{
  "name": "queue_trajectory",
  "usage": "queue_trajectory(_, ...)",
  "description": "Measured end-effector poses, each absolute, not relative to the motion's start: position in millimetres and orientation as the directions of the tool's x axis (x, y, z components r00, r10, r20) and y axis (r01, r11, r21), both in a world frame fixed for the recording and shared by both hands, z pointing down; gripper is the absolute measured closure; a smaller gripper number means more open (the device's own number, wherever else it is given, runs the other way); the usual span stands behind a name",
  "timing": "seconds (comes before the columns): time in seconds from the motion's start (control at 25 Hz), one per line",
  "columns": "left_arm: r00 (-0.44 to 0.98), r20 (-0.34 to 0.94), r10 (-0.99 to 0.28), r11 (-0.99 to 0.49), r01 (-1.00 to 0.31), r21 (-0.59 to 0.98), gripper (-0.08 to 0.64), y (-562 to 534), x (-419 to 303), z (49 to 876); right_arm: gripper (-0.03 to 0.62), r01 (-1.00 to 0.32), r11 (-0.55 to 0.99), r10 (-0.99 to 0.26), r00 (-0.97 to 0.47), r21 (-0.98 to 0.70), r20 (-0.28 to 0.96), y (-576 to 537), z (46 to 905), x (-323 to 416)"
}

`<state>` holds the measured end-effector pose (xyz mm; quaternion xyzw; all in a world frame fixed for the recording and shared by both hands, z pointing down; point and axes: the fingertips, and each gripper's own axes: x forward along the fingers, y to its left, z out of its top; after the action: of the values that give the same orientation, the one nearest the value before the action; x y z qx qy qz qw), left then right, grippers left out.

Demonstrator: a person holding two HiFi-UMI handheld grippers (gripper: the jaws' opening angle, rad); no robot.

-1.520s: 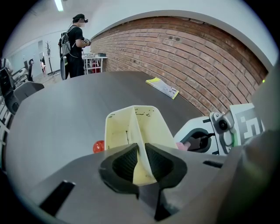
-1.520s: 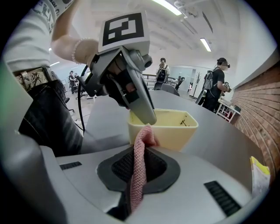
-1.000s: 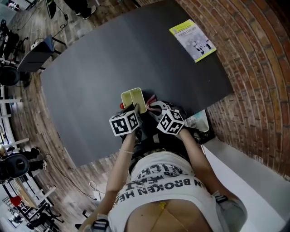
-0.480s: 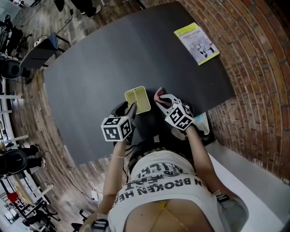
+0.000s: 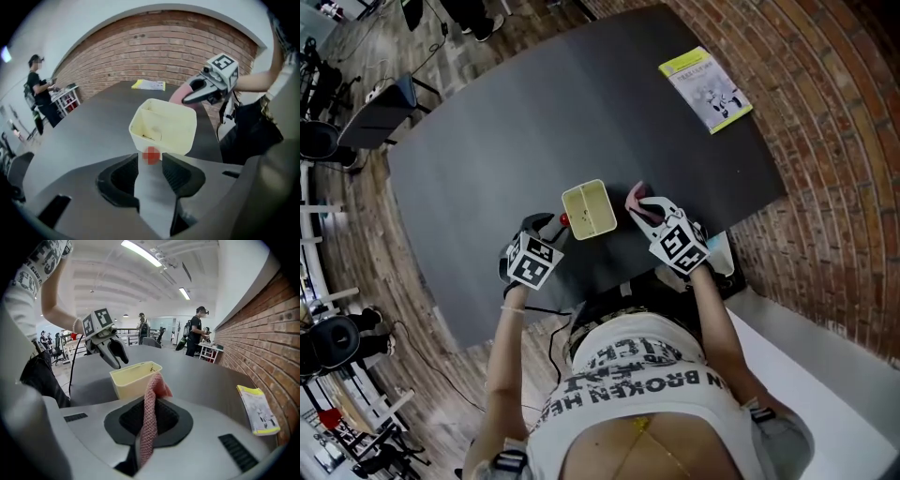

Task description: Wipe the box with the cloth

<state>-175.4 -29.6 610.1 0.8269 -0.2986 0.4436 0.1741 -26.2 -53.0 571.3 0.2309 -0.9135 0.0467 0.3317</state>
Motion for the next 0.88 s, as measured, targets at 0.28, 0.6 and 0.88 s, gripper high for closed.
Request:
queue_trajectory(0.28, 0.393, 0.896, -0.207, -0.895, -0.445, -0.012, 0.419, -34, -161, 641, 0.575, -0.535, 0.843, -0.447, -0.644, 0.053, 0.621, -46, 572, -11)
queue_trajectory(0.6, 0.326, 0.912, -0.249, -0.788, -0.615, 0.005, 0.428, -23, -149, 642, 0.574, -0.552, 0.83, -0.469, -0.604, 0.087, 0.644, -44, 572, 0)
queue_trajectory(0.88, 0.306, 0.917, -0.257, -0.577, -0.809, 0.109, 0.428, -13, -123, 643, 0.575, -0.524, 0.848, -0.432, -0.596, 0.079, 0.677, -40, 586, -3)
